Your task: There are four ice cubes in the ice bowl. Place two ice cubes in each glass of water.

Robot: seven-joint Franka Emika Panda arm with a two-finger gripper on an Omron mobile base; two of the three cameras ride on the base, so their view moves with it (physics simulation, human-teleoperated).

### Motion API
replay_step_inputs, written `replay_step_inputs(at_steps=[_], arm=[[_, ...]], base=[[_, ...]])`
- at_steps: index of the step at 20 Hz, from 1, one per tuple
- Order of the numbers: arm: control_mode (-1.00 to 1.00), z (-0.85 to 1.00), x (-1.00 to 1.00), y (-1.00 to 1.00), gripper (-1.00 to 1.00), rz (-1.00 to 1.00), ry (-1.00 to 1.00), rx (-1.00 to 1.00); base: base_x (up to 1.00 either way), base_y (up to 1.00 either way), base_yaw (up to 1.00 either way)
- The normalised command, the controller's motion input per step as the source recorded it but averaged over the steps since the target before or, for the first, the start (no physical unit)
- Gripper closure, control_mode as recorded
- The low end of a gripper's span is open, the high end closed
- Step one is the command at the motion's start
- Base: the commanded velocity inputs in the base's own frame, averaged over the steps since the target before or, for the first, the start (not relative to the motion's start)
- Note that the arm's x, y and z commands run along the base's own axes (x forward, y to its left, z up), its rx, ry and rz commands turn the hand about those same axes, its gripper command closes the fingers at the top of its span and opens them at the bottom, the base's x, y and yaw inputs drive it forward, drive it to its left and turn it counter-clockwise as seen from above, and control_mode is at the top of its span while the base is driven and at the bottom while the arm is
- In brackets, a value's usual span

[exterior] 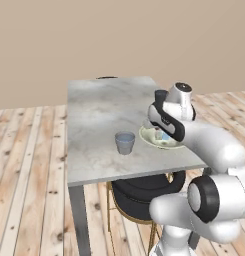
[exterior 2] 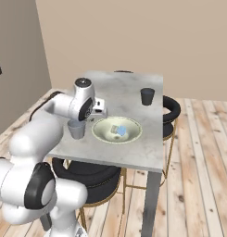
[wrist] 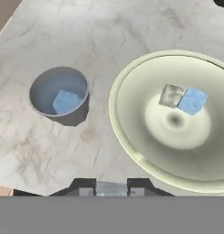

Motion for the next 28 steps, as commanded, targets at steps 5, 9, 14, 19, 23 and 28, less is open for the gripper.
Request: replay_step_inputs(at_steps=[5, 9, 14, 19, 23, 28], arm=[[-1.0, 0.39, -0.26, 0.52, 1.0, 0.15, 0.0, 0.0], [-1.0, 0.09, -0.11, 0.45, 1.0, 0.12, 0.0, 0.0], [-1.0, 0.0, 0.06, 0.52, 1.0, 0.05, 0.0, -0.03], [-1.0, -0.04, 0.39, 0.48, 1.0, 0.02, 0.0, -0.06], [-1.0, -0.17, 0.58, 0.09, 1.0, 0.03, 0.03, -0.04], [-1.0, -0.31, 0.48, 0.0, 1.0, 0.0, 0.01, 0.0]], base=[[0.0, 0.0, 0.0], [0.0, 0.0, 0.0], [0.0, 0.0, 0.0], [0.0, 0.0, 0.0], [0.0, 0.0, 0.0], [0.0, 0.0, 0.0]])
